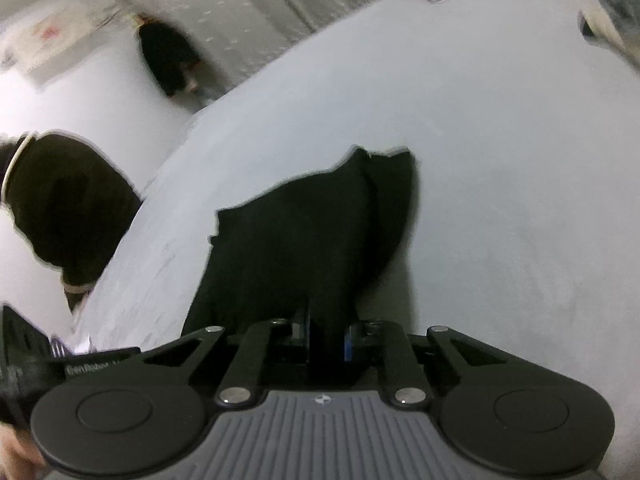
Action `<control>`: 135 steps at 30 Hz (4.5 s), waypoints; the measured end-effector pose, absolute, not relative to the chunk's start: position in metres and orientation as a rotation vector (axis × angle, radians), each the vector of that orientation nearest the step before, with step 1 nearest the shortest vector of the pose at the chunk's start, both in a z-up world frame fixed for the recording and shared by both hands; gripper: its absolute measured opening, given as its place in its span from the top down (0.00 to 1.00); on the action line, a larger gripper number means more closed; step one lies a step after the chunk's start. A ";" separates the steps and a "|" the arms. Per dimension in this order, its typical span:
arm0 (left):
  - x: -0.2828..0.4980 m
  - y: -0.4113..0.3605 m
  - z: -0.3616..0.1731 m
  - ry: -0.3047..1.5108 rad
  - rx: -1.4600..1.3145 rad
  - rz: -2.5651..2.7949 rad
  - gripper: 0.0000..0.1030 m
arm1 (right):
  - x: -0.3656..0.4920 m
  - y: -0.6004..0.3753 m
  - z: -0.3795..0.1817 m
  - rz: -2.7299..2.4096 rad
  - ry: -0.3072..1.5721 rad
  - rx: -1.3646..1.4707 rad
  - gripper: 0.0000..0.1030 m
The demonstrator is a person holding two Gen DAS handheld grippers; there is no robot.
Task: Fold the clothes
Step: 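Close the right gripper on the black stack's end while the left gripper pinches beside it, then lift the folded black garment with both grippers and carry it onto the clothes pile, then open both grippers and release the black garment on the white garment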
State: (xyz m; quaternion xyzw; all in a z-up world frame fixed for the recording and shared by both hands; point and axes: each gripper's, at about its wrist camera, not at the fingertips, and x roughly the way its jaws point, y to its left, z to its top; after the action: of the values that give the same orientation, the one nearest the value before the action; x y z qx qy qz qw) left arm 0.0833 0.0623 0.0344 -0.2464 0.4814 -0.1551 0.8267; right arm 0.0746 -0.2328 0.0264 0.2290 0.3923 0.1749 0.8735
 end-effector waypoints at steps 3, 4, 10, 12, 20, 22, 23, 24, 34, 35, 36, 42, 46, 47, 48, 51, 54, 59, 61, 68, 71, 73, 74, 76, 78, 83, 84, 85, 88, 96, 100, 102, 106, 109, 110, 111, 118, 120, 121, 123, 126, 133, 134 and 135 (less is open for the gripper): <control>0.079 0.075 0.045 1.040 -0.547 -0.331 0.87 | 0.066 -0.233 0.044 0.415 0.807 0.416 0.85; 0.080 0.077 0.044 1.058 -0.549 -0.332 0.87 | 0.068 -0.234 0.040 0.424 0.828 0.430 0.85; 0.089 0.078 0.020 1.165 -0.574 -0.317 0.79 | 0.075 -0.242 0.014 0.477 0.954 0.517 0.69; 0.094 0.089 0.020 1.151 -0.640 -0.318 0.65 | 0.078 -0.247 0.007 0.491 0.979 0.553 0.57; 0.111 0.089 0.020 1.013 -0.591 -0.313 0.33 | 0.095 -0.247 0.002 0.449 0.902 0.566 0.47; 0.115 0.084 0.015 1.007 -0.587 -0.327 0.29 | 0.100 -0.247 0.001 0.438 0.883 0.566 0.46; 0.116 0.082 0.016 0.990 -0.577 -0.331 0.28 | 0.102 -0.246 0.000 0.432 0.874 0.566 0.46; 0.118 0.079 0.016 0.972 -0.566 -0.334 0.27 | 0.104 -0.246 0.000 0.427 0.864 0.566 0.46; 0.130 0.063 0.008 0.934 -0.513 -0.366 0.81 | 0.118 -0.236 0.003 0.367 0.780 0.437 0.84; 0.129 0.062 0.010 0.923 -0.505 -0.362 0.82 | 0.116 -0.233 0.007 0.358 0.765 0.395 0.86; 0.126 0.061 0.013 0.907 -0.494 -0.356 0.82 | 0.114 -0.229 0.011 0.348 0.750 0.352 0.87; 0.108 0.048 0.039 0.774 -0.383 -0.357 0.83 | 0.093 -0.195 0.042 0.334 0.619 0.024 0.89; 0.105 0.042 0.044 0.771 -0.364 -0.363 0.83 | 0.090 -0.193 0.040 0.314 0.627 0.003 0.90; 0.104 0.042 0.044 0.772 -0.363 -0.361 0.83 | 0.090 -0.194 0.042 0.315 0.622 0.011 0.90; 0.104 0.042 0.045 0.772 -0.366 -0.361 0.83 | 0.089 -0.194 0.045 0.318 0.613 0.020 0.90; 0.101 0.042 0.052 0.764 -0.386 -0.372 0.83 | 0.079 -0.204 0.056 0.317 0.584 0.029 0.90; 0.092 0.036 0.066 0.749 -0.396 -0.391 0.83 | 0.069 -0.217 0.069 0.310 0.558 0.033 0.90; 0.075 0.016 0.090 0.733 -0.433 -0.431 0.83 | 0.051 -0.239 0.090 0.299 0.516 0.041 0.90; 0.069 0.000 0.097 0.740 -0.455 -0.460 0.83 | 0.044 -0.248 0.099 0.294 0.499 0.044 0.90; 0.043 -0.079 0.124 0.756 -0.538 -0.615 0.83 | -0.002 -0.329 0.135 0.262 0.495 0.049 0.90; 0.031 -0.118 0.135 0.763 -0.568 -0.694 0.83 | -0.027 -0.380 0.152 0.235 0.478 0.102 0.90; 0.025 -0.149 0.139 0.772 -0.580 -0.753 0.83 | -0.045 -0.414 0.162 0.199 0.458 0.130 0.90; 0.023 -0.166 0.140 0.780 -0.585 -0.782 0.83 | -0.053 -0.430 0.165 0.175 0.449 0.138 0.90; 0.020 -0.201 0.136 0.801 -0.589 -0.818 0.83 | -0.068 -0.459 0.168 0.119 0.436 0.145 0.90; 0.021 -0.235 0.126 0.827 -0.592 -0.838 0.83 | -0.080 -0.486 0.169 0.061 0.430 0.150 0.90; 0.035 -0.307 0.051 0.972 -0.482 -0.707 0.74 | -0.060 -0.530 0.126 -0.141 0.596 0.150 0.87; 0.036 -0.310 0.042 0.981 -0.471 -0.679 0.64 | -0.056 -0.535 0.118 -0.169 0.626 0.155 0.83; 0.035 -0.306 0.040 0.961 -0.473 -0.669 0.53 | -0.055 -0.537 0.115 -0.183 0.635 0.157 0.82; 0.034 -0.296 0.040 0.905 -0.473 -0.638 0.46 | -0.053 -0.545 0.105 -0.224 0.661 0.163 0.76; 0.012 -0.313 0.085 0.785 -0.336 -0.665 0.46 | -0.066 -0.540 0.122 -0.177 0.561 0.188 0.75; 0.003 -0.334 0.078 0.776 -0.255 -0.675 0.46 | -0.053 -0.527 0.109 -0.119 0.640 0.156 0.75; 0.005 -0.339 0.064 0.792 -0.230 -0.660 0.48 | -0.043 -0.523 0.090 -0.113 0.735 0.134 0.75; 0.011 -0.350 0.036 0.823 -0.182 -0.628 0.40 | -0.037 -0.516 0.067 -0.123 0.800 0.075 0.75; 0.013 -0.350 0.034 0.837 -0.178 -0.626 0.40 | -0.036 -0.514 0.066 -0.141 0.807 0.074 0.74; 0.013 -0.351 0.035 0.840 -0.171 -0.625 0.40 | -0.036 -0.513 0.067 -0.148 0.809 0.074 0.74; 0.011 -0.351 0.037 0.840 -0.157 -0.625 0.40 | -0.036 -0.512 0.067 -0.155 0.812 0.074 0.74; 0.003 -0.362 0.041 0.810 -0.034 -0.611 0.39 | -0.034 -0.509 0.062 -0.192 0.801 0.085 0.73; 0.001 -0.364 0.039 0.801 -0.011 -0.603 0.36 | -0.034 -0.508 0.062 -0.200 0.796 0.090 0.73; 0.000 -0.365 0.039 0.797 -0.001 -0.599 0.34 | -0.034 -0.507 0.062 -0.203 0.795 0.088 0.73; 0.001 -0.363 0.037 0.801 -0.005 -0.597 0.32 | -0.035 -0.505 0.062 -0.213 0.793 0.085 0.73; 0.003 -0.360 0.034 0.811 -0.020 -0.596 0.29 | -0.035 -0.504 0.062 -0.225 0.791 0.087 0.73; -0.005 -0.363 0.032 0.761 0.038 -0.588 0.26 | -0.034 -0.507 0.062 -0.229 0.785 0.118 0.72; -0.005 -0.363 0.032 0.765 0.036 -0.585 0.26 | -0.034 -0.507 0.062 -0.232 0.784 0.123 0.72; -0.005 -0.364 0.033 0.769 0.036 -0.583 0.26 | -0.034 -0.507 0.063 -0.236 0.783 0.125 0.72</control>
State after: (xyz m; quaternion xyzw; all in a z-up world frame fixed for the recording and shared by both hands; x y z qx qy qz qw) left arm -0.0049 -0.3636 0.0328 0.0175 0.3696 -0.2803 0.8857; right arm -0.0340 -0.5068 0.0626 0.0608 0.3806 -0.1146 0.9156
